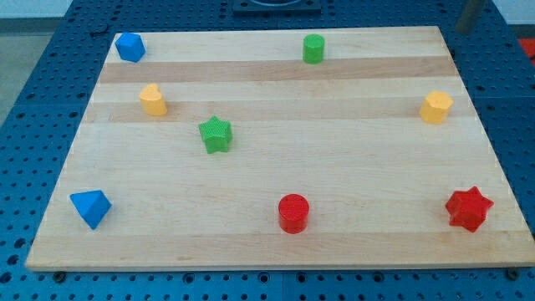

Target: Slide the green circle down a bit

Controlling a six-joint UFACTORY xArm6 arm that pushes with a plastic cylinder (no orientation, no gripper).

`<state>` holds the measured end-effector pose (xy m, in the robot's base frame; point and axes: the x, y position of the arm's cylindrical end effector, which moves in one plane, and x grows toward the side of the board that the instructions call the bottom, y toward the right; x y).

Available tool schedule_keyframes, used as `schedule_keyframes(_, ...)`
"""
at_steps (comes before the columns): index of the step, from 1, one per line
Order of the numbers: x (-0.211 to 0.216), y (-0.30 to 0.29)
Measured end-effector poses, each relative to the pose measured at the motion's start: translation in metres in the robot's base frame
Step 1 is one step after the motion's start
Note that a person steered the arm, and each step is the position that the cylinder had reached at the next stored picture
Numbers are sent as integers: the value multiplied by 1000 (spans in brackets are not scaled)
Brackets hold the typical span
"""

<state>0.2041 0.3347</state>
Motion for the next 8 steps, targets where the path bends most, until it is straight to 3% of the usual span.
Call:
schedule_keyframes(3,-3,-8)
schedule_keyframes(4,-3,-80)
schedule_keyframes(8,-13,-168)
